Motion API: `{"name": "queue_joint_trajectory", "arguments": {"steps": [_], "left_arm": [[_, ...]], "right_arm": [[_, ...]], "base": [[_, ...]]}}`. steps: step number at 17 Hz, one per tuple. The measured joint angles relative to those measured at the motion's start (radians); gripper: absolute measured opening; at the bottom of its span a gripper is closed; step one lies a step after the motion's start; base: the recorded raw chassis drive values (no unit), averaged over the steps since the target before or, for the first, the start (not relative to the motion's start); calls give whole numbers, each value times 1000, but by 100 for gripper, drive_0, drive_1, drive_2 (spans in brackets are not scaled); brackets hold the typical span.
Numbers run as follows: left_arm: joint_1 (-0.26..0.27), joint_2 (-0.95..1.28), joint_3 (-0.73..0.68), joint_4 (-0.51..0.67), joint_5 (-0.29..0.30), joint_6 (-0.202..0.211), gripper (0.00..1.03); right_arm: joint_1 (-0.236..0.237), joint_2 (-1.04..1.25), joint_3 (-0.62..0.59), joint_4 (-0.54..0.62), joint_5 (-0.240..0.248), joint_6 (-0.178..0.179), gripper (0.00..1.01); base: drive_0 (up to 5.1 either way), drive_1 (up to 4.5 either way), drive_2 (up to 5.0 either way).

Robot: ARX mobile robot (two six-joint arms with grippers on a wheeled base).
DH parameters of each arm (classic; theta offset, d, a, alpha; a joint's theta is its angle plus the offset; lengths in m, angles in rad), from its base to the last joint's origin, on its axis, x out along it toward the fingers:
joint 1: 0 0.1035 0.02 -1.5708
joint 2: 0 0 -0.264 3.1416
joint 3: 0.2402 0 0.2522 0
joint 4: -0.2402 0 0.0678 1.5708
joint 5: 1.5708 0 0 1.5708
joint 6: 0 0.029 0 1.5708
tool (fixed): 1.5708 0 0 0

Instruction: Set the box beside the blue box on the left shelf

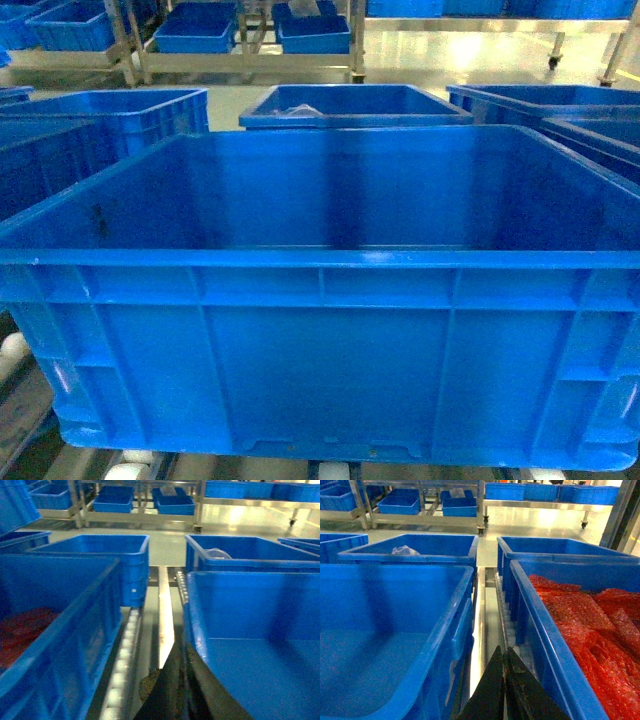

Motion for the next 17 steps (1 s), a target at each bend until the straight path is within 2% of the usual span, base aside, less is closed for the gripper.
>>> {"name": "queue_joint_trajectory", "arguments": {"steps": [2,3,6,7,12,17], "left_arm": [[9,-56,-31,-14,-1,0,1],[6,-95,-50,-26,5,1,1],[3,-230,-116,-108,6,1,1],[3,-235,-152,-34,7,1,1],[3,-494,-194,-283,7,1,1],[3,-720,-195,-489,7,1,1]], "right_arm": [[0,-64,-27,-16,0,2,2],[0,-76,-56,39,-2,2,2],[0,-192,-135,-62,-1,2,2],[0,-256,-135,-96,-1,2,2],[0,-546,-174,-349,-1,2,2],[0,-759,-174,-548,-1,2,2]], "base": [[0,0,0],[0,0,0],[0,0,0],[0,0,0],[0,0,0],[0,0,0]]}}
